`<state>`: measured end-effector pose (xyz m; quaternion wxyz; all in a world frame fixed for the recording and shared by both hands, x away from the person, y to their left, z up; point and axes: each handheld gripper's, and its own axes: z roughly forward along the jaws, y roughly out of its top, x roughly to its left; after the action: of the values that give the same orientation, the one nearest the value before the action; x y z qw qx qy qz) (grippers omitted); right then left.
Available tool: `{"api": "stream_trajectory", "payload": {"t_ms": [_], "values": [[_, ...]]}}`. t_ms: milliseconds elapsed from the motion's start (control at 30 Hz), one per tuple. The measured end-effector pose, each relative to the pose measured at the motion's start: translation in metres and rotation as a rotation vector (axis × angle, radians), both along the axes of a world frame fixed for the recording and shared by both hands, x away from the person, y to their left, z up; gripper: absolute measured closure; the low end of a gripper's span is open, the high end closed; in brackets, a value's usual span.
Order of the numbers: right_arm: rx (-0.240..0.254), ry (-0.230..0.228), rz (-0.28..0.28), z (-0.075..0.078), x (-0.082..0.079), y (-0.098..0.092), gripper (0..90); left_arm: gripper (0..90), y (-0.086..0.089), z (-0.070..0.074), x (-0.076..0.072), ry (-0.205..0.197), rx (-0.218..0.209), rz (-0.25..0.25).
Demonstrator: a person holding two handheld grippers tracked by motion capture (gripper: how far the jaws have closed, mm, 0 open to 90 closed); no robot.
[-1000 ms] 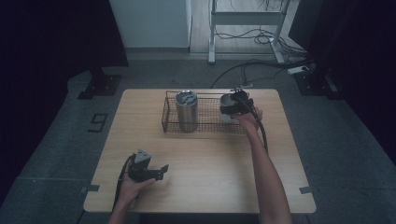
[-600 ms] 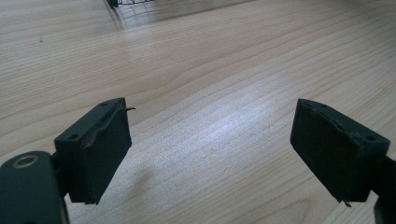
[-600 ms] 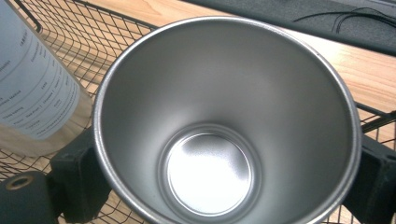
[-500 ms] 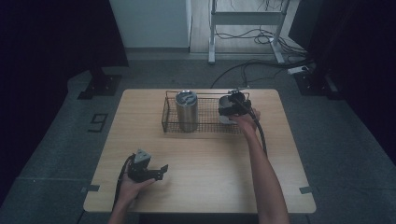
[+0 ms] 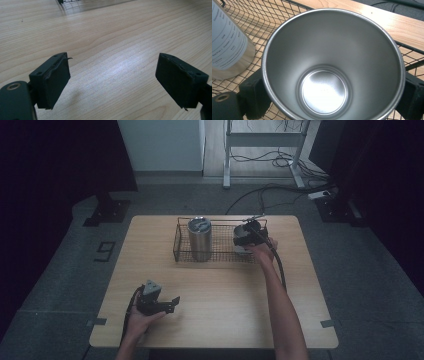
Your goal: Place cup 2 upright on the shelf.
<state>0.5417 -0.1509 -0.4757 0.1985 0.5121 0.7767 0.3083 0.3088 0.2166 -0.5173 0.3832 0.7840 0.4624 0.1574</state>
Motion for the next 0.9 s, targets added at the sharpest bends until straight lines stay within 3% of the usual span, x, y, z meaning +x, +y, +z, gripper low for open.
{"api": "stream_trajectory", "payload": {"t_ms": [300, 600, 767, 900], "values": [[-0.015, 0.014, 0.009, -0.0046, 0.0010, 0.0031, 7.3, 12.3, 0.0012, 0.0001, -0.0002, 0.006, -0.006, -0.001], [-0.037, 0.058, 0.026, -0.0038, -0.0005, 0.0036, 7.0, 12.2, 0.0003, 0.0005, -0.0003, 0.016, -0.016, -0.005], [-0.077, 0.053, 0.032, -0.0028, -0.0021, 0.0070, 2.5, 12.2, -0.0001, 0.0001, -0.0002, 0.018, -0.013, -0.006], [-0.062, 0.024, 0.026, 0.0015, -0.0038, 0.0069, 0.1, 12.2, 0.0000, 0.0002, -0.0002, 0.020, -0.017, -0.006]]}}
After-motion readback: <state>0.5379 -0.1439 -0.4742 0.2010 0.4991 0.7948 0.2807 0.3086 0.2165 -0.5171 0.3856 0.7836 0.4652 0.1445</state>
